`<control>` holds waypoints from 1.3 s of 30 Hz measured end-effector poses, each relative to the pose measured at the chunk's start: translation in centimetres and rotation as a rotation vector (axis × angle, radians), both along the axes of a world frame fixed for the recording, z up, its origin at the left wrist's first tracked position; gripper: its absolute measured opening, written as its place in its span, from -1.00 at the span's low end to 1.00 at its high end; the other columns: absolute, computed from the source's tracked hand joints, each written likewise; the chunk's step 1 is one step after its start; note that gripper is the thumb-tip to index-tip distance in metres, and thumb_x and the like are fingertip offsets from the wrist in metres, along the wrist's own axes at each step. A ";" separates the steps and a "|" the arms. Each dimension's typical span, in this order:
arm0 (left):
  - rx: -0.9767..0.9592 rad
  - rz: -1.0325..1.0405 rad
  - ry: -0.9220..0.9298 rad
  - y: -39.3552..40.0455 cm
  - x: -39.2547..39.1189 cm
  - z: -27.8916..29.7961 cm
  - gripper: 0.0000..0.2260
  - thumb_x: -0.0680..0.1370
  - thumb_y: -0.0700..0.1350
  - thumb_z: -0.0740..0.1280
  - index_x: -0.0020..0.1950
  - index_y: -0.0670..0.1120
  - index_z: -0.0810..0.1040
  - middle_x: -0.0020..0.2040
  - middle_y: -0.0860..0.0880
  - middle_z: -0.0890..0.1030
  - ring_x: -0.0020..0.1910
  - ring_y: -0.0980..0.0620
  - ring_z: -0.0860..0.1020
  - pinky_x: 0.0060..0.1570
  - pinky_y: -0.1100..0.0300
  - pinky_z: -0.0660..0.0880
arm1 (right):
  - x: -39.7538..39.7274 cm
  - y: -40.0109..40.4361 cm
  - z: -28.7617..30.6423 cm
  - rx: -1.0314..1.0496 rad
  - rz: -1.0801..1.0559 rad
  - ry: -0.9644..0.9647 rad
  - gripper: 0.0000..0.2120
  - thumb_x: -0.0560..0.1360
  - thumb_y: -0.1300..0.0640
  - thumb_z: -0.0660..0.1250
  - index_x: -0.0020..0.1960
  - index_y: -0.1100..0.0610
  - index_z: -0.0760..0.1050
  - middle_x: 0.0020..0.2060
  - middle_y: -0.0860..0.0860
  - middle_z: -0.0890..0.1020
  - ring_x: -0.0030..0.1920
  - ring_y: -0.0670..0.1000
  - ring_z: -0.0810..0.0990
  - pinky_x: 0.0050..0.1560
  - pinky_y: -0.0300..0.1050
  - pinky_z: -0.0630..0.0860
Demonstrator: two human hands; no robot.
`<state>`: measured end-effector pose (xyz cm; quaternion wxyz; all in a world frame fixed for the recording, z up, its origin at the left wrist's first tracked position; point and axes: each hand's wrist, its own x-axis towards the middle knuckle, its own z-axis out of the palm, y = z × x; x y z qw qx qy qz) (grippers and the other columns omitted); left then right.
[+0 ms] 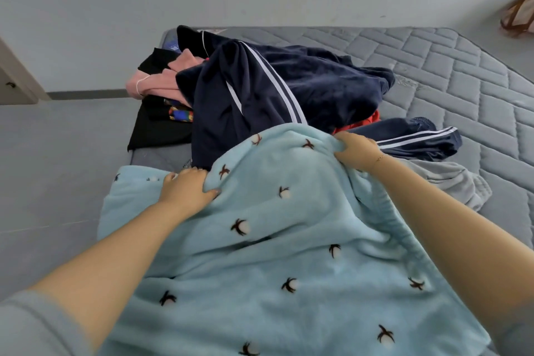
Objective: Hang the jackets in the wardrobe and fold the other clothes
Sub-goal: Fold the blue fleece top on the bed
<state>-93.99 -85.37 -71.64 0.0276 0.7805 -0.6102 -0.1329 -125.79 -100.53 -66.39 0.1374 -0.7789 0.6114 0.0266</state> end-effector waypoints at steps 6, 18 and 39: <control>-0.464 0.036 0.163 2.9 1.4 3.8 -0.74 0.54 0.03 0.33 -0.19 -0.06 0.31 -0.32 0.04 0.44 -0.29 -0.10 0.45 -0.36 0.05 0.26 | -1.7 1.5 0.6 -0.419 -0.039 -0.179 -0.82 0.47 0.23 0.29 0.07 0.17 0.53 0.01 0.16 0.58 -0.03 0.26 0.54 0.01 0.04 0.35; -0.521 -0.517 0.077 17.3 -4.4 10.2 -0.87 0.40 0.03 0.29 -0.11 0.08 0.40 -0.30 0.16 0.50 -0.36 0.07 0.37 -0.47 0.15 0.37 | -13.1 21.1 -0.6 -0.797 -0.198 -0.522 -0.75 0.24 0.52 0.16 -0.21 0.28 0.49 -0.14 0.18 0.48 -0.06 0.15 0.40 -0.06 -0.04 0.29; 0.232 -0.570 0.288 21.7 -11.5 2.2 -0.61 0.38 0.39 0.17 0.16 0.35 0.43 0.04 0.37 0.46 0.02 0.34 0.47 0.03 0.33 0.43 | -20.2 26.4 -5.6 -0.384 -0.772 -0.832 -0.61 0.41 0.40 0.29 0.17 0.07 0.47 0.12 0.11 0.55 0.09 0.08 0.52 0.06 -0.06 0.45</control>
